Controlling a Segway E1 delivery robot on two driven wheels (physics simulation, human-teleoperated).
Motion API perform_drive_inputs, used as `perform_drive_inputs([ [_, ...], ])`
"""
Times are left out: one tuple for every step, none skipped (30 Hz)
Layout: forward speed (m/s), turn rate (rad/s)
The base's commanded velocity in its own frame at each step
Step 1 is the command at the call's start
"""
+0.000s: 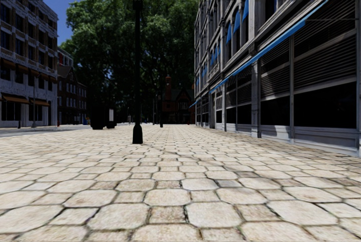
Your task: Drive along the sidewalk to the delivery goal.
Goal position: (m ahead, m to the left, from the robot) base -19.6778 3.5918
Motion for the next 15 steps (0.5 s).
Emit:
perform_drive_inputs([
  [1.37,-0.96],
  [1.37,-0.96],
  [1.37,-0.96],
  [1.37,-0.96],
  [1.37,-0.96],
  [1.37,-0.96],
  [1.37,-0.97],
  [1.37,-0.97],
  [1.37,-0.98],
  [1.37,-0.98],
  [1.37,-0.99],
  [1.37,-0.99],
  [1.37,-1.00],
  [1.37,-1.01],
  [1.37,-1.01],
])
